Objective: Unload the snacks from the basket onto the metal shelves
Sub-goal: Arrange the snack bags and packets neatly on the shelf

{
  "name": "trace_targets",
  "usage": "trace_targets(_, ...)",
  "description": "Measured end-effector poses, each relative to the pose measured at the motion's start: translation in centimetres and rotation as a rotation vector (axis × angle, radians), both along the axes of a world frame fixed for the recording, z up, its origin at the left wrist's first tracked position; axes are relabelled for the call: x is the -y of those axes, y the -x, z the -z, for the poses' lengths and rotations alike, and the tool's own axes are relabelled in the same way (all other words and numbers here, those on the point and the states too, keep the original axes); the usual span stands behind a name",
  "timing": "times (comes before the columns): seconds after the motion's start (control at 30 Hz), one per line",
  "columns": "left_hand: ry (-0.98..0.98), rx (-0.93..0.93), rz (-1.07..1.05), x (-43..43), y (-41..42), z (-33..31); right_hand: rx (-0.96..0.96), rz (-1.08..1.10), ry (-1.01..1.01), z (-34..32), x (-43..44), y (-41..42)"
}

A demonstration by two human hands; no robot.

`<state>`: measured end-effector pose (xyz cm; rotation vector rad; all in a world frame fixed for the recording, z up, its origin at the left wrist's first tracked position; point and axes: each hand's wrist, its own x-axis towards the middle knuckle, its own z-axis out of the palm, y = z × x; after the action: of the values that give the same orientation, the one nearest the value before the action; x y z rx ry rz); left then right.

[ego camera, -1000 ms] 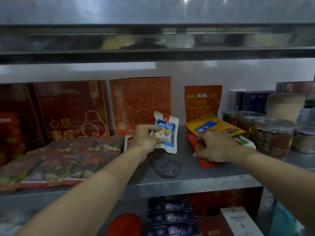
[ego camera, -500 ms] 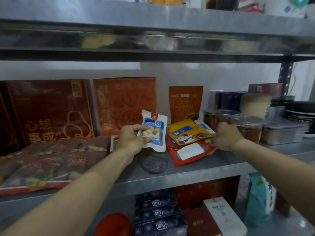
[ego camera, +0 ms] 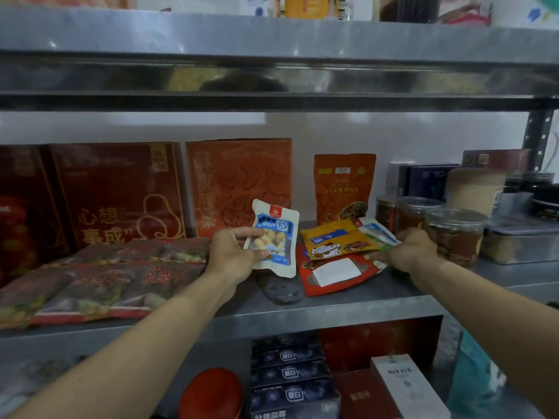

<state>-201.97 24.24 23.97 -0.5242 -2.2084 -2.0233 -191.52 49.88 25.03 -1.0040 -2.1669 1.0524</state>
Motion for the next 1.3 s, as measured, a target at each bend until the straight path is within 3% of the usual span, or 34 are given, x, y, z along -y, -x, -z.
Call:
trace_targets(0.13, -0.007, 0.016, -0.039, 1.4, -0.8, 0.4, -0.176, 0.022, 0.047, -0.1, 0.1, -0.1)
trace_targets(0.37, 0.015, 0.018, -0.072, 4.7, -2.1, 1.3, -0.305, 0.155, -0.181, -1.9, 1.8, -2.9)
trace_targets(0.57, 0.225, -0.020, -0.091, 6.5, -3.0, 2.0, -0.422, 0.124, -0.181, -3.4, 6.0, -5.1)
trace_targets(0.73, 0.548, -0.138, -0.117, 7.3, -3.8, 1.5, -0.515, 0.008, 0.023, -3.3, 10.3, -3.9)
trace_targets(0.83, 0.716, -0.213, -0.114, 7.3, -4.1, 1.4, -0.511, -0.094, 0.122, -3.3, 11.8, -1.9)
trace_targets(0.97, 0.792, -0.315, -0.045, 7.3, -3.4, 1.3, -0.496, -0.166, 0.141, -2.7, 13.3, 1.7)
trace_targets(1.07, 1.098, -0.445, 0.049, 7.5, -3.2, 0.7, -0.456, -0.198, 0.174, -1.6, 14.3, 4.4)
trace_targets(1.17, 1.259, -0.423, 0.130, 7.3, -2.8, 0.3, -0.395, -0.231, 0.191, 0.0, 14.2, 6.9)
trace_targets(1.3, 1.262, -0.379, 0.201, 7.2, -1.9, 0.0, -0.249, -0.248, 0.103, 1.8, 13.6, 7.8)
